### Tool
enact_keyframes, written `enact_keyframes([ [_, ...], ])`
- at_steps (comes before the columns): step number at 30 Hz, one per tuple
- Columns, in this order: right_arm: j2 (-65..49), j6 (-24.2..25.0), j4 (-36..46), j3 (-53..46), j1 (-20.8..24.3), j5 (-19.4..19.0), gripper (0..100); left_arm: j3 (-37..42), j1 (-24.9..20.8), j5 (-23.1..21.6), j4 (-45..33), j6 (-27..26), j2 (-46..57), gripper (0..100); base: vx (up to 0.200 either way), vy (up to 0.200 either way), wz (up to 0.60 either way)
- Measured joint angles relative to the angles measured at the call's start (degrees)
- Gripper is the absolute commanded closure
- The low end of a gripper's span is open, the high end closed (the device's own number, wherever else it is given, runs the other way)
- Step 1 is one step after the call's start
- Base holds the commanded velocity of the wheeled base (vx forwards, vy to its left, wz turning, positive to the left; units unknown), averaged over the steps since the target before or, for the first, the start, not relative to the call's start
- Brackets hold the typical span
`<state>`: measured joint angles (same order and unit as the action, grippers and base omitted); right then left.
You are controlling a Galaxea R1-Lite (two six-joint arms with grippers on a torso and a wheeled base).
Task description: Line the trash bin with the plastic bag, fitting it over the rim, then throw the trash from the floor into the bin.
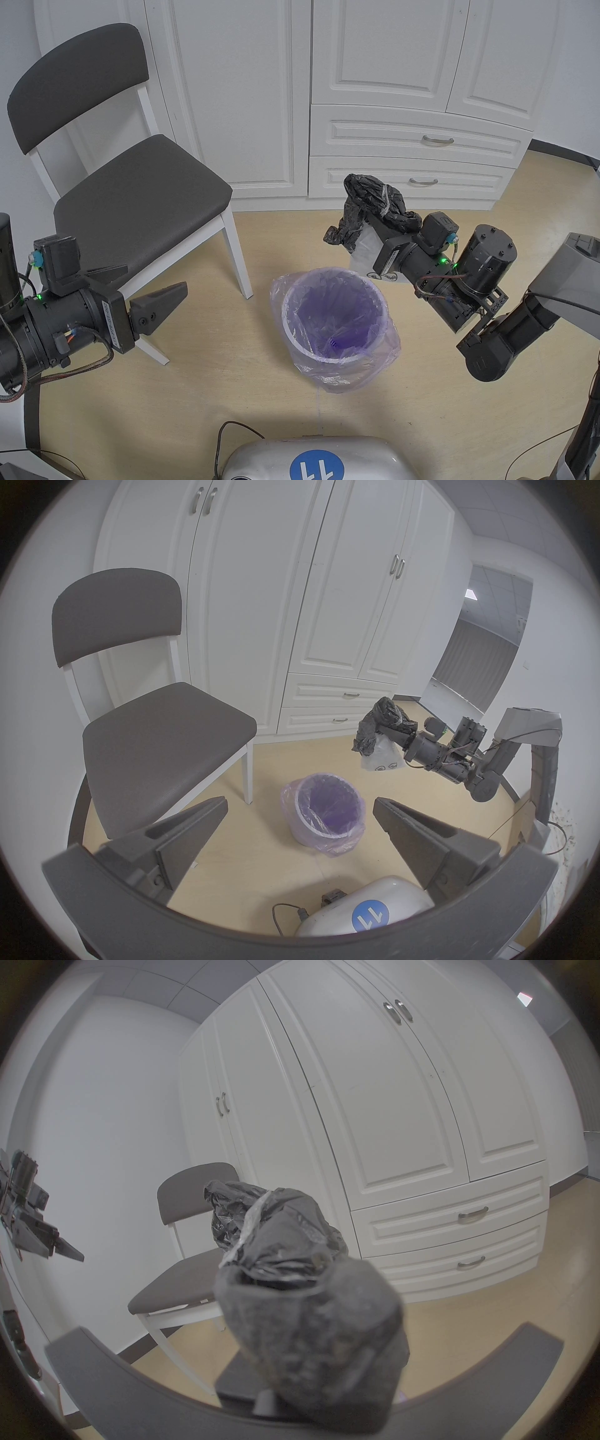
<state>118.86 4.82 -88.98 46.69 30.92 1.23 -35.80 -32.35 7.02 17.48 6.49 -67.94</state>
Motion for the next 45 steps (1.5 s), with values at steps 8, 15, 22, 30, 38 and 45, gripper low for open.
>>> enact_keyframes([
  [8, 1.82, -0.63, 0.02, 0.09, 0.0, -0.96, 100, 0.04, 0.02, -0.07, -0.02, -0.02, 0.0, 0, 0.0, 0.0, 0.0],
  [15, 5.27, -0.28, 0.02, 2.17, 0.06, -1.12, 100, 0.04, 0.0, -0.1, 0.0, 0.0, -0.33, 0, 0.0, 0.0, 0.0],
  [22, 15.04, 2.54, 0.0, 11.19, -0.38, -0.68, 100, 0.2, 0.0, -0.05, -0.02, 0.0, -0.91, 0, 0.0, 0.0, 0.0],
  [30, 24.72, 9.33, 1.54, 18.8, -1.87, -1.01, 100, 0.17, 0.0, 0.0, -0.02, 0.0, -1.3, 0, 0.0, 0.0, 0.0],
  [38, 26.59, 20.07, 13.82, 23.37, -2.23, -0.41, 100, 0.11, 0.0, -0.02, 0.0, 0.0, -1.4, 0, 0.0, 0.0, 0.0],
  [45, 31.15, 21.04, 14.13, 28.75, -2.63, -0.11, 100, 0.22, 0.0, -0.02, 0.04, -0.06, -1.63, 0, 0.0, 0.0, 0.0],
])
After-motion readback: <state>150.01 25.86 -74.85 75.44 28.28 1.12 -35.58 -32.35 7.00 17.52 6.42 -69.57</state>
